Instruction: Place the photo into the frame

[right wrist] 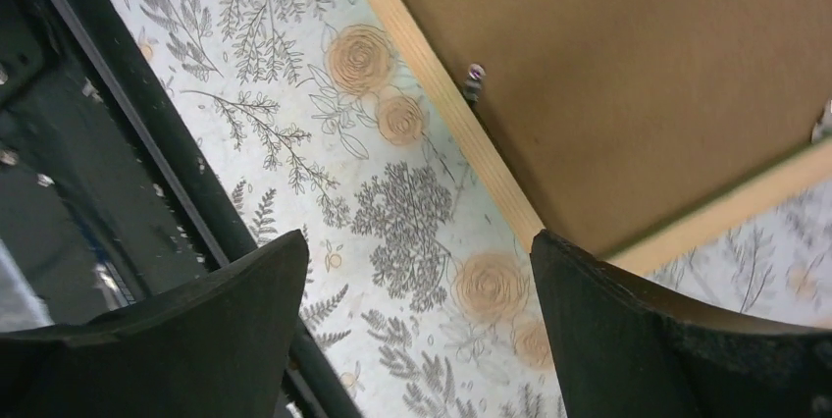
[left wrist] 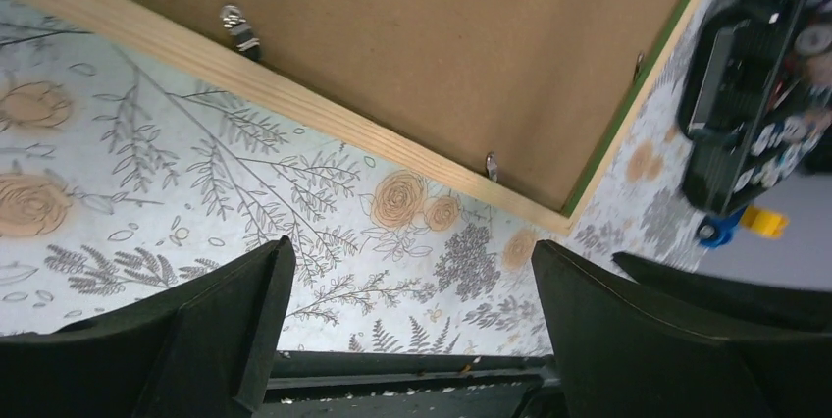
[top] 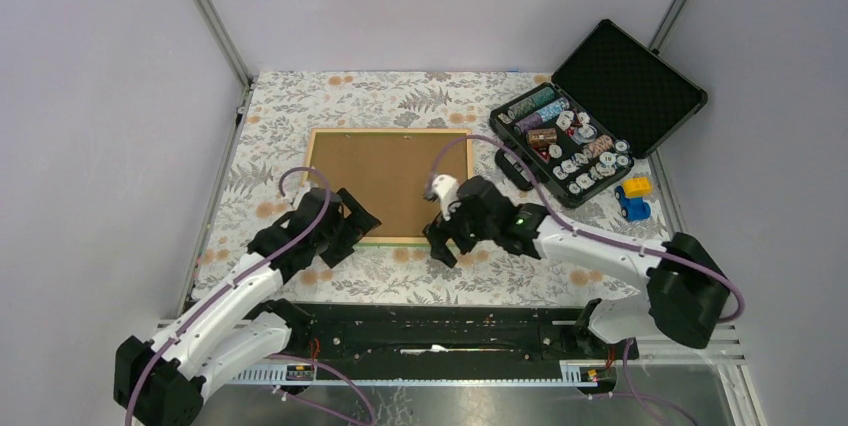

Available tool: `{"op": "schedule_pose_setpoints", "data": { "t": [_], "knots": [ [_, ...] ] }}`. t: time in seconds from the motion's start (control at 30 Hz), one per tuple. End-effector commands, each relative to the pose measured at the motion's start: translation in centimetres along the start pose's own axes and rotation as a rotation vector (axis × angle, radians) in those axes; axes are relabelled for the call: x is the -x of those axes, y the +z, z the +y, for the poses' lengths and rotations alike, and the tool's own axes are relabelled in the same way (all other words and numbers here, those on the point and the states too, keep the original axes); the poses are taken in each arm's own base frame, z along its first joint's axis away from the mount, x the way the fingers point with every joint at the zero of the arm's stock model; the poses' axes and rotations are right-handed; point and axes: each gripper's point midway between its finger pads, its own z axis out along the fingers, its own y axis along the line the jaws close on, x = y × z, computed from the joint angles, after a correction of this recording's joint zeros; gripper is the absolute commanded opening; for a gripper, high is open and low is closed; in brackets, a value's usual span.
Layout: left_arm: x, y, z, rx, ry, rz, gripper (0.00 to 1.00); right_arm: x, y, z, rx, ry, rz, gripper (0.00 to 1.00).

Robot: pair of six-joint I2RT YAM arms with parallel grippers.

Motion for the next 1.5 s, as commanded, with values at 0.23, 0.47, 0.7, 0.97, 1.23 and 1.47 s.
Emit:
{"op": "schedule_pose_setpoints", "data": {
  "t": [0.23, 0.47, 0.7, 0.97, 1.23, 1.47],
  "knots": [
    [4.0, -1.7, 3.1, 0.177, -0.345, -0.154, 0.98, 1.9, 6.2, -0.3, -0.061, -0.506, 0.152, 0.82],
    [4.4, -1.0, 5.5, 0.264, -0.441, -0.145, 0.97, -0.3, 9.4, -0.3, -0.039, -0.528, 0.254, 0.75],
    [5.0, -0.5, 7.0, 0.276, -0.512, -0.153, 0.95, -1.1, 10.8, -1.1, -0.117, -0.567, 0.314, 0.51],
    [5.7, 0.6, 6.6, 0.190, -0.521, -0.108, 0.96, 1.3, 10.5, -0.4, -0.152, -0.543, 0.240, 0.02],
    [4.7, 2.0, 4.0, -0.010, -0.450, 0.007, 0.99, 5.8, 8.2, 1.8, -0.114, -0.466, 0.091, 0.00],
    [4.4, 1.7, -0.4, -0.365, -0.367, 0.048, 0.99, 7.8, 7.2, 3.2, -0.051, -0.355, 0.031, 0.00]
  ]
}}
